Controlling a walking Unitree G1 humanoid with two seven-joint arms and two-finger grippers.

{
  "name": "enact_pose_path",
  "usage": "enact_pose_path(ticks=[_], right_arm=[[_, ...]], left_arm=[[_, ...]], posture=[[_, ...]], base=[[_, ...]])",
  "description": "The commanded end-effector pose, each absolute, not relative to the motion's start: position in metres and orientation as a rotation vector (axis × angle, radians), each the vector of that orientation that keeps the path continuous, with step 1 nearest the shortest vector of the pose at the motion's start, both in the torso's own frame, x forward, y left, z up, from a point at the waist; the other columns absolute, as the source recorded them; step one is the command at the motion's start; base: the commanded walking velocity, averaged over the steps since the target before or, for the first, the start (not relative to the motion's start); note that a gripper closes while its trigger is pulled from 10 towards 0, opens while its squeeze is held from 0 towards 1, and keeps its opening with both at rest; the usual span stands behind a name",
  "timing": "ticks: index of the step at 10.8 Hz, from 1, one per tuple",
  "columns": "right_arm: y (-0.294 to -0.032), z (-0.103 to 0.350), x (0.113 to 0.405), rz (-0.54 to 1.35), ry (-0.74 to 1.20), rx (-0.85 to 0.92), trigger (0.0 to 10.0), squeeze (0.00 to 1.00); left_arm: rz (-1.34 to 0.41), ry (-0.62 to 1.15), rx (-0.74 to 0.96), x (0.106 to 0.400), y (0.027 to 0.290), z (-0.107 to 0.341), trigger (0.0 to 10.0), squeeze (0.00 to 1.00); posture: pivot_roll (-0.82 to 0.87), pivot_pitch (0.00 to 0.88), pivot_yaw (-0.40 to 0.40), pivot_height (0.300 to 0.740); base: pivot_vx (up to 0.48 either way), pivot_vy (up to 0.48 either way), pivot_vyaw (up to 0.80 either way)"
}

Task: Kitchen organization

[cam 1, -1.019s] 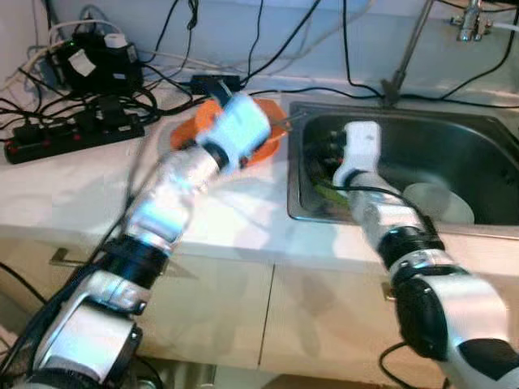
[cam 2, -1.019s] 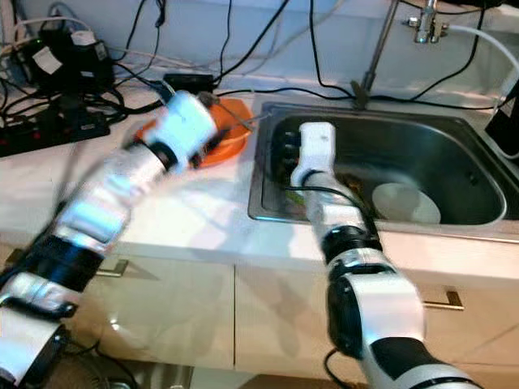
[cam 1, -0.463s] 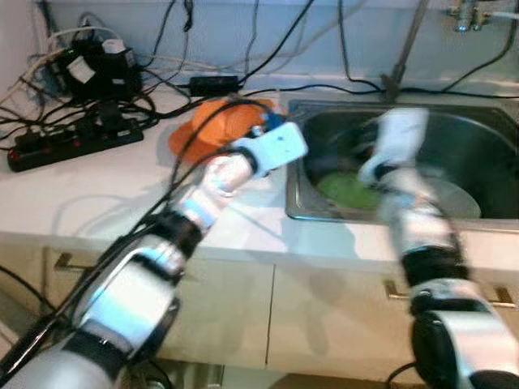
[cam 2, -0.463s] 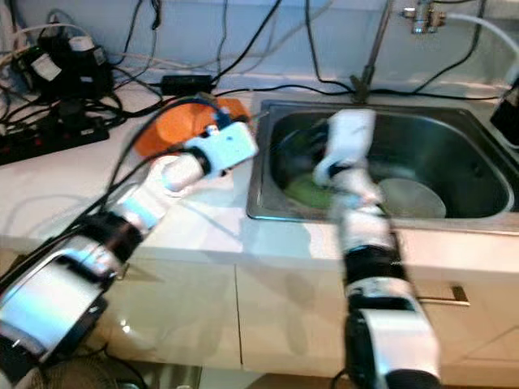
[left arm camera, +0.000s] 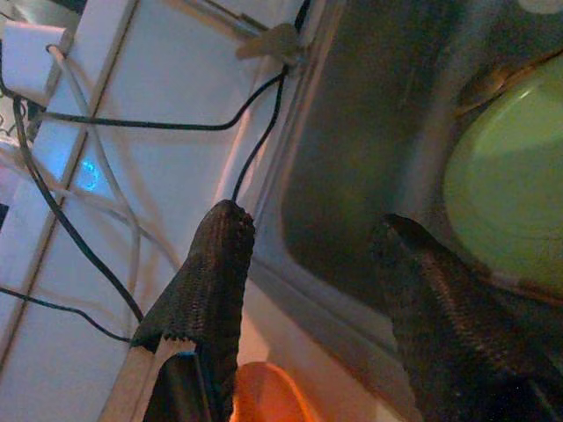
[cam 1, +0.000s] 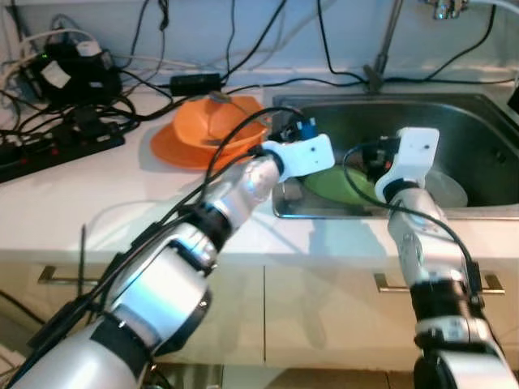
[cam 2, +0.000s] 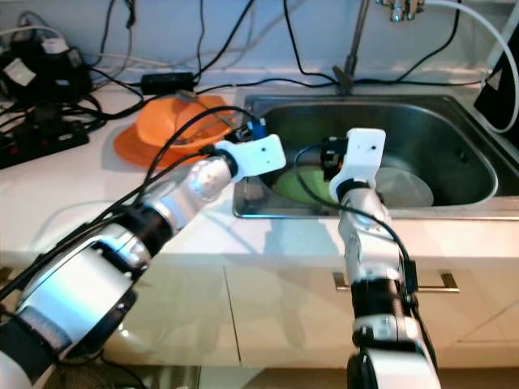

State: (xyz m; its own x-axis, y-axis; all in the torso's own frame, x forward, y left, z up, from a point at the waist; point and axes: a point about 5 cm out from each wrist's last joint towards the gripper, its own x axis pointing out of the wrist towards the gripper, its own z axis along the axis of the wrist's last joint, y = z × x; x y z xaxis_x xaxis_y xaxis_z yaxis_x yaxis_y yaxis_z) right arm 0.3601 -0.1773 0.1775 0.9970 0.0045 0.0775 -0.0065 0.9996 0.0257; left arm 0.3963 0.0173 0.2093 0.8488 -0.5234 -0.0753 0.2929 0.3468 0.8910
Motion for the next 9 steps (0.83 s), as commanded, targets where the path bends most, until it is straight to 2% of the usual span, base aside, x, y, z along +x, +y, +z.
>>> enact_pose_path(ticks=[1, 4, 9], right_arm=[[-0.175, 0.179, 0.356, 0.009, -0.068, 0.034, 10.0, 0.00], [-0.177, 0.176, 0.347, 0.002, -0.031, 0.035, 10.0, 0.00], [-0.180, 0.176, 0.344, -0.007, -0.002, 0.038, 10.0, 0.00]], left_arm=[[-0.496, -0.247, 1.140, 0.399, 0.016, 0.215, 10.0, 0.00], [-0.369, -0.195, 1.173, 0.407, 0.028, 0.222, 10.0, 0.00], [-0.281, -0.128, 1.215, 0.414, 0.055, 0.220, 10.0, 0.00]], posture=[[0.03, 0.143, 0.071, 0.740], [0.03, 0.144, 0.077, 0.740], [0.05, 0.143, 0.068, 0.740]], base=[[0.000, 0.000, 0.00], [0.000, 0.000, 0.00], [0.000, 0.000, 0.00]])
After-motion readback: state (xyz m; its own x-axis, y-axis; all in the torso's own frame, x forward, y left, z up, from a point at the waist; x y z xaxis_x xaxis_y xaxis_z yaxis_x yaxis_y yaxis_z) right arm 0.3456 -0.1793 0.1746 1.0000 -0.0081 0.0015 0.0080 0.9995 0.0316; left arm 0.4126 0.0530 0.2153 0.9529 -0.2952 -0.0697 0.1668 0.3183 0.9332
